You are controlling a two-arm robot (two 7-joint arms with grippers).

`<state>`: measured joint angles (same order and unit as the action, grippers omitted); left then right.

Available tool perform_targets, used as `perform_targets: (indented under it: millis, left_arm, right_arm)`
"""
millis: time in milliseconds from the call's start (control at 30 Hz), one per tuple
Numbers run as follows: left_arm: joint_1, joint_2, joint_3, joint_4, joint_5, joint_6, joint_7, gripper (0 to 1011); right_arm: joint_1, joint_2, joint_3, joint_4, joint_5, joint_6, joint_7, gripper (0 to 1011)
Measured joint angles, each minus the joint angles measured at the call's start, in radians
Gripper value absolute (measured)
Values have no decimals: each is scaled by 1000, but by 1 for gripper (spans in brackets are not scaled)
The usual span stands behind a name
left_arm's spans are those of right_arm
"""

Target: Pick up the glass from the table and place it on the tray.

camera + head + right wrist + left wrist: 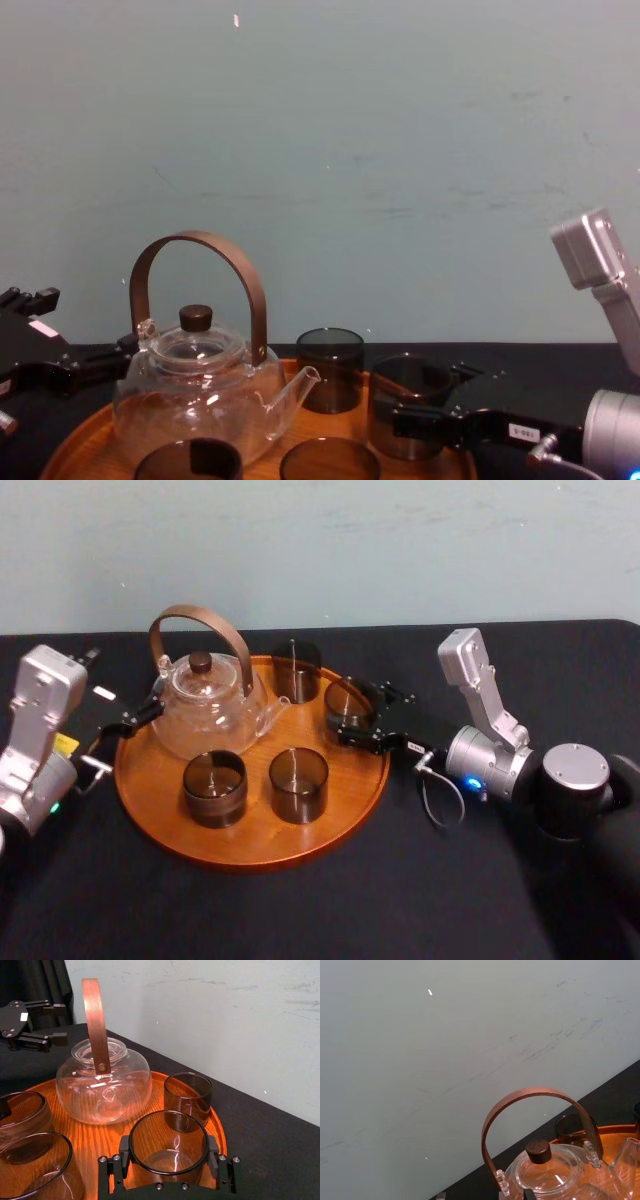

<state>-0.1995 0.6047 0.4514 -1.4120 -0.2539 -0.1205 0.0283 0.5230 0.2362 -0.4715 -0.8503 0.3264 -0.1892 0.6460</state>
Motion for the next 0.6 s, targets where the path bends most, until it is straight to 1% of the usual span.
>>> perform_targets:
  millis: [200,233,267,333,600]
  left_arm:
    - [0,0,0,0,0,0,0,1001]
    - [0,0,0,0,0,0,0,1001]
    - [0,0,0,0,0,0,0,1001]
    - [0,0,0,0,0,0,0,1001]
    - [0,0,0,0,0,0,0,1001]
  right_arm:
    - [-1,1,0,-1,0,0,0,914]
    - [-1,1,0,-2,0,0,0,935]
    - [-1,1,0,-2,0,0,0,935]
    - [-1,1,0,-3,0,0,0,1002]
    - [-7,4,4,-13,3,-2,0,1002]
